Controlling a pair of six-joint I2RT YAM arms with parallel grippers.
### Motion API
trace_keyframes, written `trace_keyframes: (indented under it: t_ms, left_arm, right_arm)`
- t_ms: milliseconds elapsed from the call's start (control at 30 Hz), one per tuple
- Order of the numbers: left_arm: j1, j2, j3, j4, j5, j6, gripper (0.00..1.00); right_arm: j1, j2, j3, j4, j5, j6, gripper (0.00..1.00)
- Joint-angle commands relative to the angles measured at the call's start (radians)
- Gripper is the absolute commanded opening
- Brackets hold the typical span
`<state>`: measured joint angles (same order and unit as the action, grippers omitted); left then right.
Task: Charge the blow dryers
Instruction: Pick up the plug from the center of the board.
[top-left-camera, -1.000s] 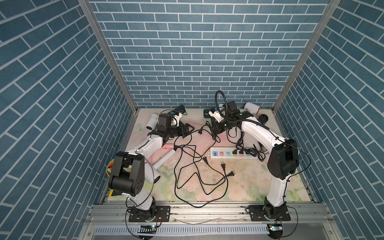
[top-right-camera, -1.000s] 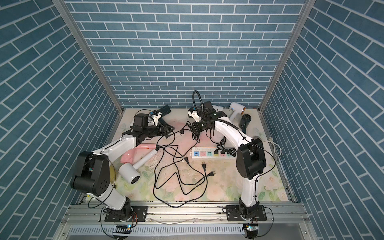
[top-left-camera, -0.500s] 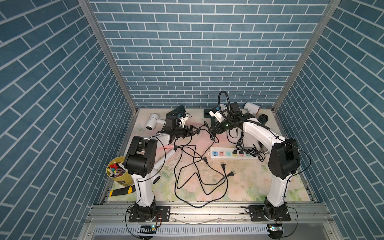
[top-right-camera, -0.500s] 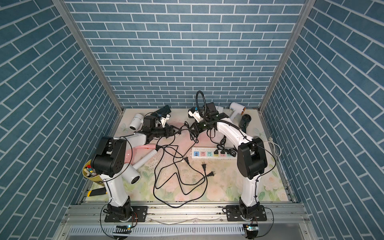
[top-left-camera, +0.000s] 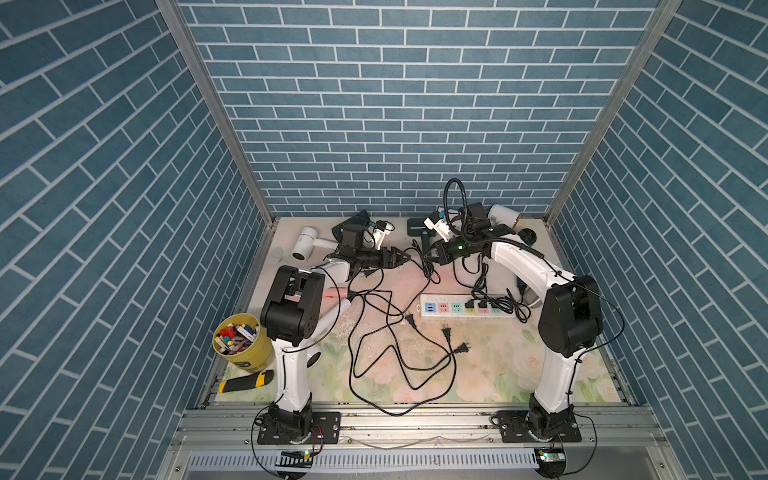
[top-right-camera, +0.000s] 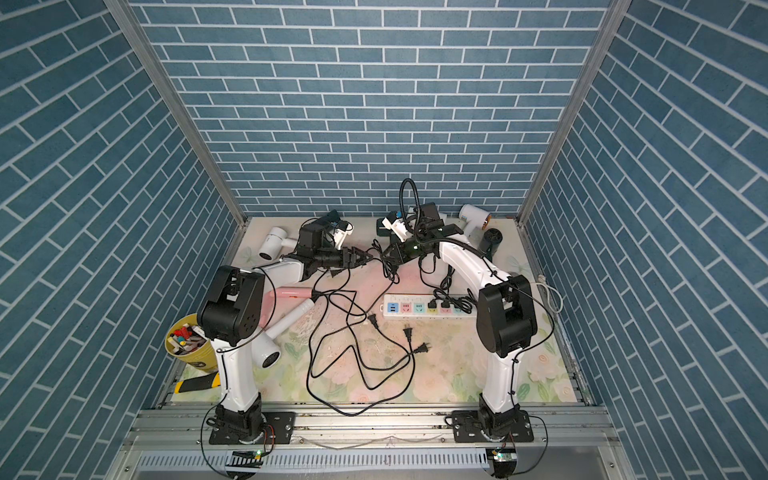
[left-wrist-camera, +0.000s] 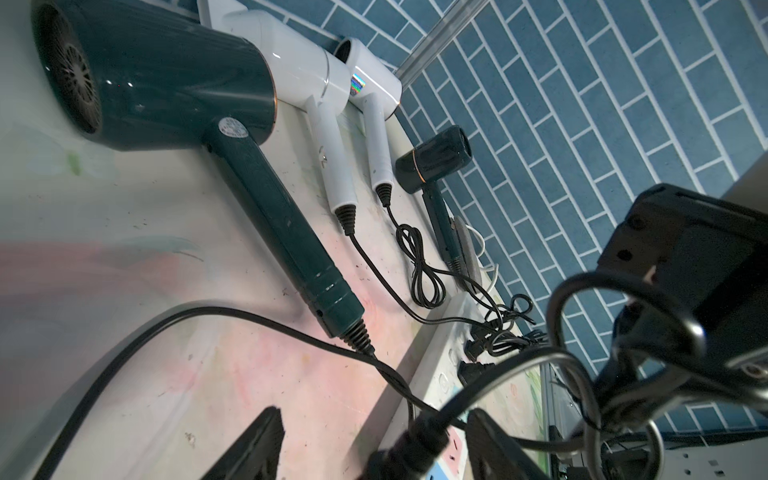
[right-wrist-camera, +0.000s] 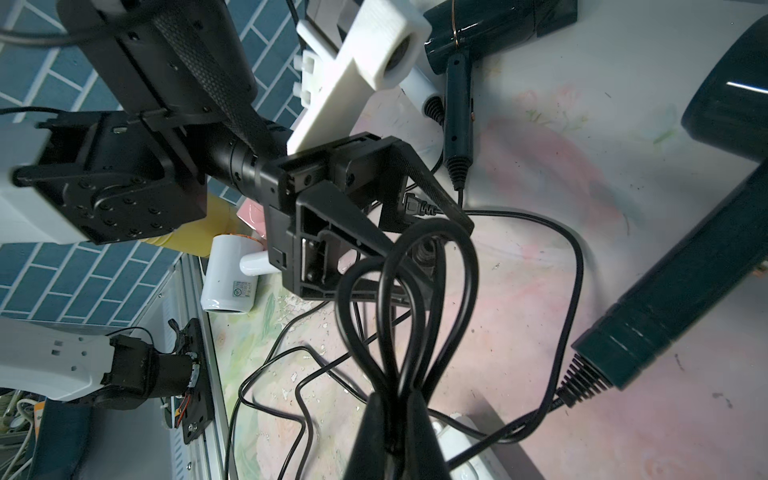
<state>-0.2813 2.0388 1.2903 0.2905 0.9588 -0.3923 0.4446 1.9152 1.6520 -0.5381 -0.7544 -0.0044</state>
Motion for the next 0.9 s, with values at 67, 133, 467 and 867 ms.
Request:
trace_keyframes:
  t_ms: [67,133,467,867]
  left_arm:
    - [-0.001,0.003,-0.041,0.048,0.092,-0.014,0.66]
    - [0.000,-0.011,-0.060,0.067,0.102,-0.026,0.57]
    - [-0.023,-0.061,-0.065,0.013,0.027,0.003,0.22]
    - [-0.129,-0.107,0.013,-0.151,-0.324,0.084,0.17]
  right_arm:
    - [-0.015,0.018,0.001,0.014,-0.052,-0.021,0.00]
    - [-0.020,0.024,0.002,0.018,-0.044,-0.012,0.00]
    - [-0.029,0.100,0.066,-0.001,0.071,0.012,0.00]
    - [-0.085,0.157,0.161,-0.079,0.252,0.168,0.32]
